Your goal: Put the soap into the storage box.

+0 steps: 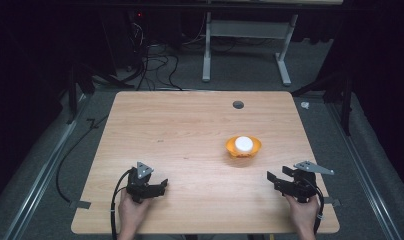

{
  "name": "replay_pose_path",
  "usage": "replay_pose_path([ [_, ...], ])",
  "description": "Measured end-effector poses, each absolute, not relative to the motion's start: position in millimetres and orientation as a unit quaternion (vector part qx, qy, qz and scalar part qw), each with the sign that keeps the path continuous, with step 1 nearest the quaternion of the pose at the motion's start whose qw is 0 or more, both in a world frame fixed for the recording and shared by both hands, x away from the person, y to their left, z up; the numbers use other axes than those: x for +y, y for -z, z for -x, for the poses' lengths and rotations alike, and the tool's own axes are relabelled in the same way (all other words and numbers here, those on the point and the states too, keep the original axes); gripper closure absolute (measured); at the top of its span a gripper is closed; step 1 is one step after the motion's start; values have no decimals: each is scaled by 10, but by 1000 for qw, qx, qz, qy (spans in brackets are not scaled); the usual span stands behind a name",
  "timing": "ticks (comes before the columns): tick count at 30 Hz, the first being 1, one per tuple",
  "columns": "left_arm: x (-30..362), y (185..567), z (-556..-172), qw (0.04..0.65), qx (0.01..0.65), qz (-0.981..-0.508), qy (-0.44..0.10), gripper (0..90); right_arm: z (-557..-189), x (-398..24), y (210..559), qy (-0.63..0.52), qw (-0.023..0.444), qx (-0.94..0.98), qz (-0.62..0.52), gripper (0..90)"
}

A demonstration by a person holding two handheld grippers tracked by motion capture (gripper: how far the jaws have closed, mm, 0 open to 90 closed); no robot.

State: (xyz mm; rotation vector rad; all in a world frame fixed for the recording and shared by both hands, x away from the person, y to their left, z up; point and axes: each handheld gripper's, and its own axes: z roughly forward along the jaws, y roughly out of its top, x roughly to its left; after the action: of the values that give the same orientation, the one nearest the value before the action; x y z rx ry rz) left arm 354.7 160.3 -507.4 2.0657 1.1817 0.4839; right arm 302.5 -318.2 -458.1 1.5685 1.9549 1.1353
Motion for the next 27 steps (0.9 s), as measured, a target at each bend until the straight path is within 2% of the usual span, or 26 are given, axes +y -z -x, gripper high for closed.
replay_pose_path([
  [27, 1603, 5074, -3546, 349, 456, -797, -187, 158, -3013, -2967, 4843, -384, 182, 718, -551, 310],
])
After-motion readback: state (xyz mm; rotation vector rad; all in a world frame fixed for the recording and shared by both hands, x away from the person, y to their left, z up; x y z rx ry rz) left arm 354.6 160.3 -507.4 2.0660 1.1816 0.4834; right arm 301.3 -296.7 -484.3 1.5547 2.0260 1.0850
